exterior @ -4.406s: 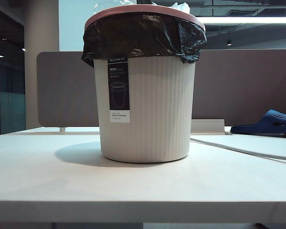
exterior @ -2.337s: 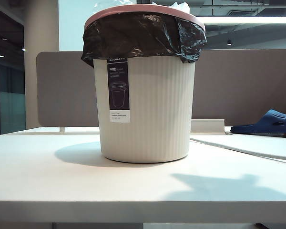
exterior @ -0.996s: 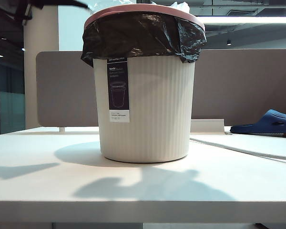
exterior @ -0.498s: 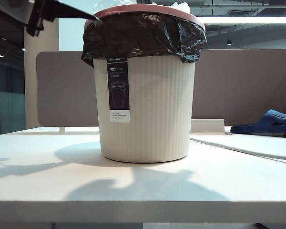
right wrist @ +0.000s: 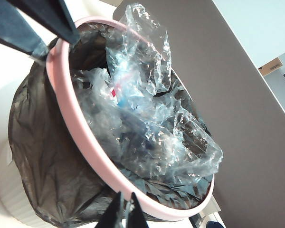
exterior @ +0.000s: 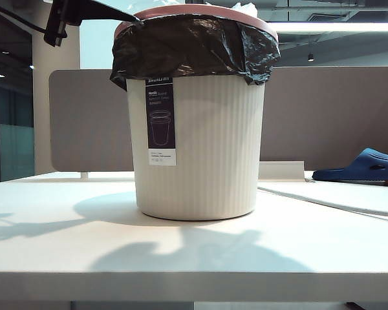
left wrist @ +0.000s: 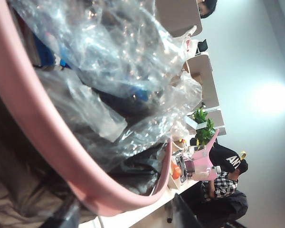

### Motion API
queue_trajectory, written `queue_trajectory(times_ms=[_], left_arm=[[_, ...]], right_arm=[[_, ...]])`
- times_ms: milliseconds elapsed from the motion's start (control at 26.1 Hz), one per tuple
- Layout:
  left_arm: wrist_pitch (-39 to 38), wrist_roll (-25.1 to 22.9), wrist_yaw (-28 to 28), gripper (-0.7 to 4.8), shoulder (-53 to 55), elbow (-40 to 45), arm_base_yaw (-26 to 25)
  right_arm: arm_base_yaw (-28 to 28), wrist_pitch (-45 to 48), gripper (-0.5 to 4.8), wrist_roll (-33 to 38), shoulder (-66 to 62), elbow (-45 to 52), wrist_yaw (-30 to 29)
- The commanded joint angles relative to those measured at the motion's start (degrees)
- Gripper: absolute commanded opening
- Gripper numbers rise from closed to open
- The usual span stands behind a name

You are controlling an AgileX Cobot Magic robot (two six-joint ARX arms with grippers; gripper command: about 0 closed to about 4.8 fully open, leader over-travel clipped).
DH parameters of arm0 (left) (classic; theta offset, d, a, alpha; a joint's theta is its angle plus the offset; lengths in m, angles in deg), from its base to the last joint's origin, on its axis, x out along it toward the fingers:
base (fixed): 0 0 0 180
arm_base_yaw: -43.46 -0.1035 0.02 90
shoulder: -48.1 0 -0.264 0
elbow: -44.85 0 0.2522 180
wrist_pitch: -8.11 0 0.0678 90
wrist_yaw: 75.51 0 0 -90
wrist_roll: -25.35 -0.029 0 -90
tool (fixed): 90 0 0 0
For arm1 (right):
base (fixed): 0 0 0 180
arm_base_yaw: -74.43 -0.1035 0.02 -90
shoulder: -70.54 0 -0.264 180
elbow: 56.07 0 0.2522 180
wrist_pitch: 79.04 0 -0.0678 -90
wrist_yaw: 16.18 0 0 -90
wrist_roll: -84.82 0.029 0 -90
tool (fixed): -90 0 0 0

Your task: Open the ring lid of the trash can, pull out the black garbage bag inside, and place it on the table.

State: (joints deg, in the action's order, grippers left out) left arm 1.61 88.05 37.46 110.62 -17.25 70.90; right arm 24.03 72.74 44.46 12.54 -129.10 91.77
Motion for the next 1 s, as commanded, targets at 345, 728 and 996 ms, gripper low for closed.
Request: queue_trajectory(times_ms=[345,728,996], left_arm=[[5.2,0.4,-0.3,2.47,-0.2,-0.1,0.1],[9.7,1.2,-1.9,2.47,-0.2,-0.2,0.1],[12.2,1.5,-2.2,2.47,-0.2,-0.2,0.1]], right_arm=[[-0.1,0.5,0.22,1.6,-1.4,-0.4,-2.6],[-0.1,0.6,0.22,1.5,-1.4,-0.4,-13.2],[-0.1,0.5,0.21,-5.9,-1.4,-0.4,-20.1]])
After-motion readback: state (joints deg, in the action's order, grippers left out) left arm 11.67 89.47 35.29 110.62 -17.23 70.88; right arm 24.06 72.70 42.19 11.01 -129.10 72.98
